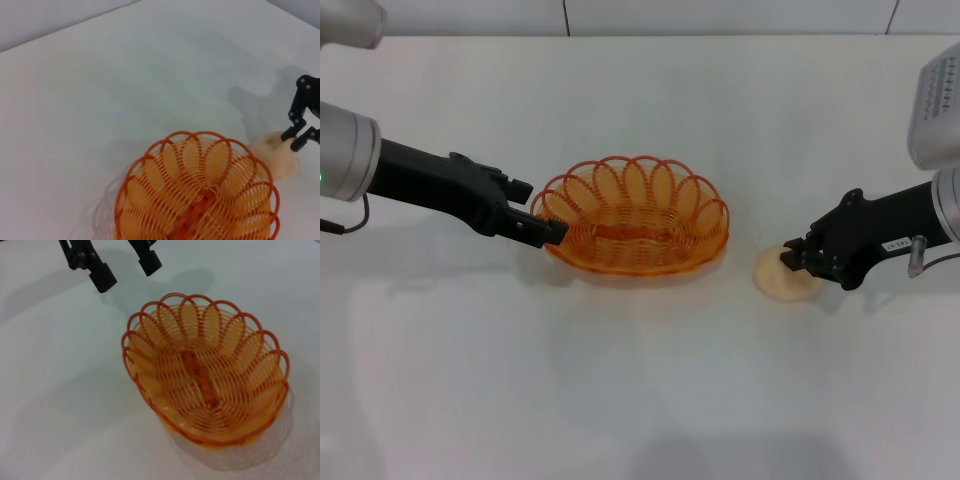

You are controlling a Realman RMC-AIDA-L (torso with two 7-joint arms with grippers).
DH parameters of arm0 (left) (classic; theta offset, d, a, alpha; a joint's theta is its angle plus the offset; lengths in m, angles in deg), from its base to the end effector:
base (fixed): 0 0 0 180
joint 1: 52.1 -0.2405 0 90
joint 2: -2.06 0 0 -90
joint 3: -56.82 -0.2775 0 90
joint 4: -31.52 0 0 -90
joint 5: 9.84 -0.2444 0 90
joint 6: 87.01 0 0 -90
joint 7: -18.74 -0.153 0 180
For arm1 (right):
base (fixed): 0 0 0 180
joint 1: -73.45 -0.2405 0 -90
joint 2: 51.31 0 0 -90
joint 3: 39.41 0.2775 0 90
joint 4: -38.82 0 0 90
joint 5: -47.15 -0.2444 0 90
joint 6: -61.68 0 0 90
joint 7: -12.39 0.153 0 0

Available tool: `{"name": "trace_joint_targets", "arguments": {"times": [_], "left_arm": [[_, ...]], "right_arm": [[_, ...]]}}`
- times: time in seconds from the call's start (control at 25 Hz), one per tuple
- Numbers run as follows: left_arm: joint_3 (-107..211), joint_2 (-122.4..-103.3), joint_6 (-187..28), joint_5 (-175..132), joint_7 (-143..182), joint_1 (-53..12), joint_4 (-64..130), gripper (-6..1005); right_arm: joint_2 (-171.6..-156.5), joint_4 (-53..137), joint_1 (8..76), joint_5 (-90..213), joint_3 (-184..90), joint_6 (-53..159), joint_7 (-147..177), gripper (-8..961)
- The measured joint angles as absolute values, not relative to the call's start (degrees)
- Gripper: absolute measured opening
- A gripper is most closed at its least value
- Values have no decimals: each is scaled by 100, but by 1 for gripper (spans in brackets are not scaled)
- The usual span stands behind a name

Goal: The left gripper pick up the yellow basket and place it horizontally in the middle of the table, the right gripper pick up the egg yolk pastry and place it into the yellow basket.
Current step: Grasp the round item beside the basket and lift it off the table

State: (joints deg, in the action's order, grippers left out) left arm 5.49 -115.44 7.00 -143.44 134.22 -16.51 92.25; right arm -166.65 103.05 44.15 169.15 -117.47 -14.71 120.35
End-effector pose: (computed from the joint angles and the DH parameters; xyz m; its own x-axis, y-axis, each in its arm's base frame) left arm -0.2427 0.4050 0.0251 0.8204 0.5645 0.0909 0.5714 -0.8036 -0.1666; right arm 0.2243 0.4006 -0.0315 0.9595 -0.2815 0.0022 -0.2736 -0.9341 -0.2293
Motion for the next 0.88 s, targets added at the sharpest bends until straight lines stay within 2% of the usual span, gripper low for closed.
{"name": "trace_joint_targets", "arguments": {"times": [0.2, 0.32, 0.52, 0.88], "left_arm": [[552, -11544, 684, -14344, 13404, -1683, 9226, 852], [552, -11544, 657, -14344, 13397, -1704, 9226, 851], [558, -11544, 626, -14334, 13388, -1737, 9226, 849], [568, -11525, 643, -14323, 13387, -1833, 9261, 846]], "right_arm": [[-16663, 10293, 4383, 16915, -11746, -1540, 12041, 125], [-16662, 10311, 4384, 16915, -11746, -1547, 12041, 41], [-16664, 10356, 4396, 16881, -11734, -1572, 12052, 29], [-16655, 11693, 4515, 16901, -11698, -2043, 12815, 27]]}}
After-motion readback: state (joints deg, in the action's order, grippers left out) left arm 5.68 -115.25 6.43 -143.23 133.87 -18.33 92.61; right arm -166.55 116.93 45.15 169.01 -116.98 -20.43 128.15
